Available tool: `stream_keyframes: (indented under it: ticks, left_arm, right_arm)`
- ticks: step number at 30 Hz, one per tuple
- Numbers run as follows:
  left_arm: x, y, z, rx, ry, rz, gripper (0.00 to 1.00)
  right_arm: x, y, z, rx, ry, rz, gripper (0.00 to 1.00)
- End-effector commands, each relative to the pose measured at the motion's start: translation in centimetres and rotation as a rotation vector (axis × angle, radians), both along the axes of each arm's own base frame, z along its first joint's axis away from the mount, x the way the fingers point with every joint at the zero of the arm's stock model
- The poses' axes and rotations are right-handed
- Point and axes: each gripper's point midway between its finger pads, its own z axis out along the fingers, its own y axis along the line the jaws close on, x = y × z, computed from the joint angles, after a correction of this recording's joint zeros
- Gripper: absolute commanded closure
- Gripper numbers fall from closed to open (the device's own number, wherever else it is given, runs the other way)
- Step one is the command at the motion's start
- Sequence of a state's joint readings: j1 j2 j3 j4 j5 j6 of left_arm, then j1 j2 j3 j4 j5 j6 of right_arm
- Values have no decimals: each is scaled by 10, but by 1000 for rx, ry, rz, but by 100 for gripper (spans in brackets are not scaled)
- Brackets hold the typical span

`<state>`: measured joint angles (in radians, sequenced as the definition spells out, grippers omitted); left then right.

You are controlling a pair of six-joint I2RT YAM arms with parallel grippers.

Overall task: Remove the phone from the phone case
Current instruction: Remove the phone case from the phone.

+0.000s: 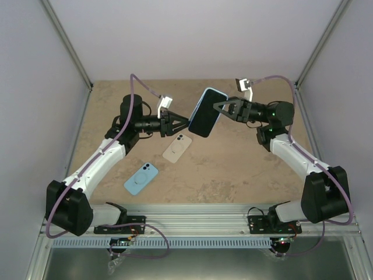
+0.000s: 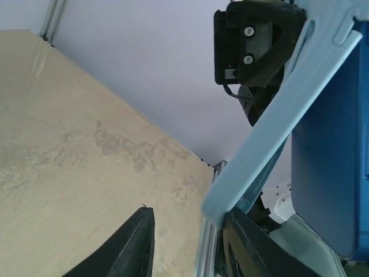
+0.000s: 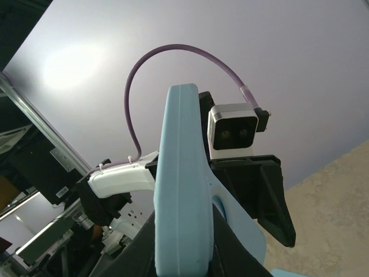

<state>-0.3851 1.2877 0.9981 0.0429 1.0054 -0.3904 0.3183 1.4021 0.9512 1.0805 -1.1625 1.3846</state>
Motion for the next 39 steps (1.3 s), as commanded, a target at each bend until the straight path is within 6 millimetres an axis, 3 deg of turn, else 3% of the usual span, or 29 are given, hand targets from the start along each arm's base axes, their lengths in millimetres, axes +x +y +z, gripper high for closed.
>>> stream_keyframes:
  ticks: [1,5,19,28,33,39]
  left_arm:
    - [9,-1,13,-16,-35,19,66]
    - [2,-1,22,-36,-54,-15,66]
    - [-10,-2,25,-69,-47,-65,66]
    - [-38,-14,30,-109,-40,-188,66]
    - [-51,-16,32,-148,-9,-249,67]
    - [-55,-15,25,-168,66,-259,76]
  right_arm:
    - [-29,12,0,-11,-43,100,100]
    - [-27,13,-5,-25,-44,101,99]
    - [-43,25,-31,-107,-77,180,99]
    - [-48,36,-43,-133,-62,224,99]
    - [-43,39,-46,-148,-61,227,99]
    - [-28,40,-52,-181,-53,199,99]
